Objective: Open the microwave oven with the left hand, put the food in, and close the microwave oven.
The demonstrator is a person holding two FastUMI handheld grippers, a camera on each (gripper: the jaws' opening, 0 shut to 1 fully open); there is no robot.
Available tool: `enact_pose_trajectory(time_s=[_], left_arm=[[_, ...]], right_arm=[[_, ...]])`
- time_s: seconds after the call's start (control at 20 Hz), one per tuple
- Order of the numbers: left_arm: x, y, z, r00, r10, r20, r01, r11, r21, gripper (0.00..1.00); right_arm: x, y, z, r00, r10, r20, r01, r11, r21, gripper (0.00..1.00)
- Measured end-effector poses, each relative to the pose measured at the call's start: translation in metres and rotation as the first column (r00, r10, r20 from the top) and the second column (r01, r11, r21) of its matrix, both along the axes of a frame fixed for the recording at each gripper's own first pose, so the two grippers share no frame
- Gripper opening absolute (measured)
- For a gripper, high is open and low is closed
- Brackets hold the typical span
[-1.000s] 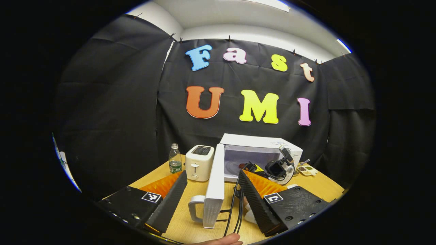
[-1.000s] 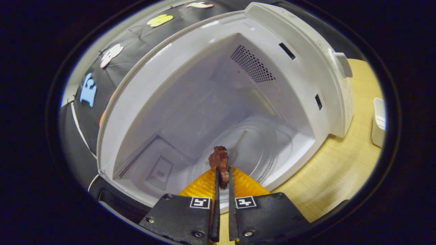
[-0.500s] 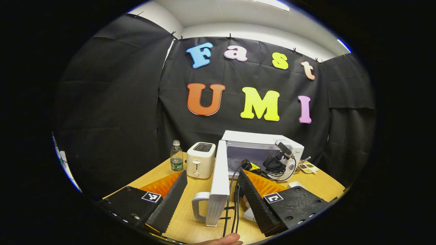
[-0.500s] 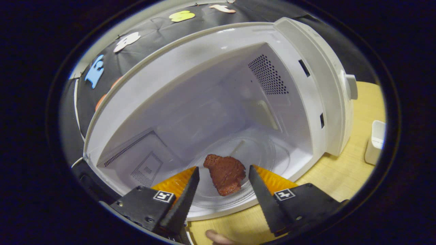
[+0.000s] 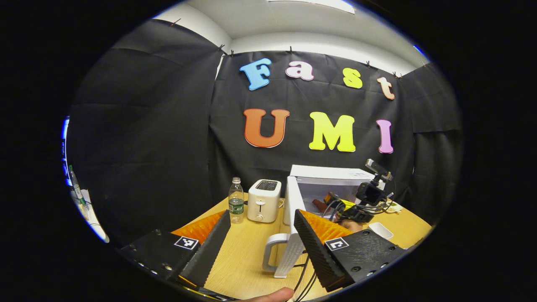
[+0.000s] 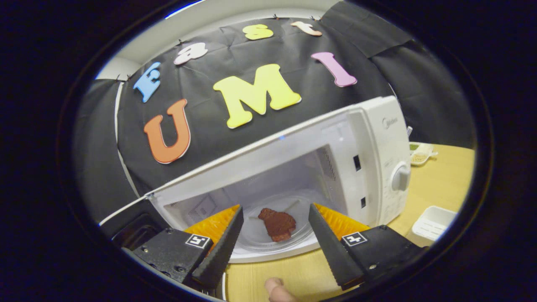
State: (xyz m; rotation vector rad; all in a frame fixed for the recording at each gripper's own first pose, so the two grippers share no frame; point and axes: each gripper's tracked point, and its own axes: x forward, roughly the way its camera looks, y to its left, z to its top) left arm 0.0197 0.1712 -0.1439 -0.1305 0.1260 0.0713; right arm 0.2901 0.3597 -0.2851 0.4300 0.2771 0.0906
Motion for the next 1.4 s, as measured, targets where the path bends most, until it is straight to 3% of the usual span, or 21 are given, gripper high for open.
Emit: enact_pose_trajectory(time_s=[0.35,0.55,0.6,0.7,0.75,0.8,0.85,0.9,0.95,1.05,1.1,1.15,1.4], left_arm=[[-0.022,0.01,0.009,0.993,-0.045,0.107,0.052,0.997,-0.062,0.93],[-0.022,0.015,0.003,0.994,-0.03,0.101,0.034,0.999,-0.04,0.93],[-0.023,0.017,0.006,0.995,-0.025,0.098,0.029,0.999,-0.044,0.81],[-0.023,0.02,0.006,0.996,-0.007,0.088,0.009,1.0,-0.027,0.81],[-0.022,0.022,0.005,0.996,0.001,0.086,0.001,1.0,-0.017,0.9],[-0.02,0.026,0.003,0.996,0.013,0.083,-0.013,1.0,-0.006,0.89],[-0.017,0.027,0.001,0.997,0.006,0.082,-0.006,1.0,-0.002,0.7],[-0.016,0.024,0.001,0.996,-0.019,0.083,0.019,1.0,-0.003,0.75],[-0.015,0.023,-0.005,0.997,-0.027,0.073,0.028,0.999,-0.018,0.39],[-0.008,0.037,-0.016,0.999,-0.01,0.049,0.011,1.0,-0.018,0.43],[-0.006,0.045,-0.023,0.999,0.014,0.035,-0.014,1.0,-0.019,0.1],[-0.002,0.048,-0.03,1.0,0.01,0.017,-0.01,1.0,-0.024,0.01],[0.012,0.039,-0.061,0.999,-0.036,-0.039,0.037,0.999,0.004,0.0]], right_arm=[[-0.067,-0.079,0.075,0.997,0.042,0.067,-0.036,0.995,-0.09,0.99],[-0.112,-0.141,0.127,0.989,0.055,0.139,-0.032,0.987,-0.158,0.99],[-0.123,-0.158,0.14,0.986,0.044,0.16,-0.016,0.984,-0.176,0.99],[-0.146,-0.188,0.162,0.981,0.036,0.188,0.005,0.977,-0.214,0.99],[-0.16,-0.202,0.173,0.978,0.037,0.203,0.013,0.971,-0.238,0.99],[-0.172,-0.219,0.184,0.975,0.025,0.222,0.038,0.961,-0.273,0.99],[-0.183,-0.237,0.197,0.967,0.009,0.253,0.073,0.947,-0.312,0.99],[-0.196,-0.249,0.21,0.957,0.002,0.29,0.1,0.936,-0.338,0.99],[-0.208,-0.256,0.22,0.948,0.005,0.319,0.113,0.93,-0.351,0.98],[-0.229,-0.263,0.231,0.938,0.026,0.345,0.098,0.936,-0.339,0.98],[-0.235,-0.265,0.229,0.943,0.037,0.331,0.081,0.938,-0.337,0.99],[-0.241,-0.269,0.226,0.948,0.048,0.314,0.067,0.937,-0.343,0.99],[-0.261,-0.279,0.233,0.948,0.073,0.309,0.051,0.926,-0.374,0.99]])
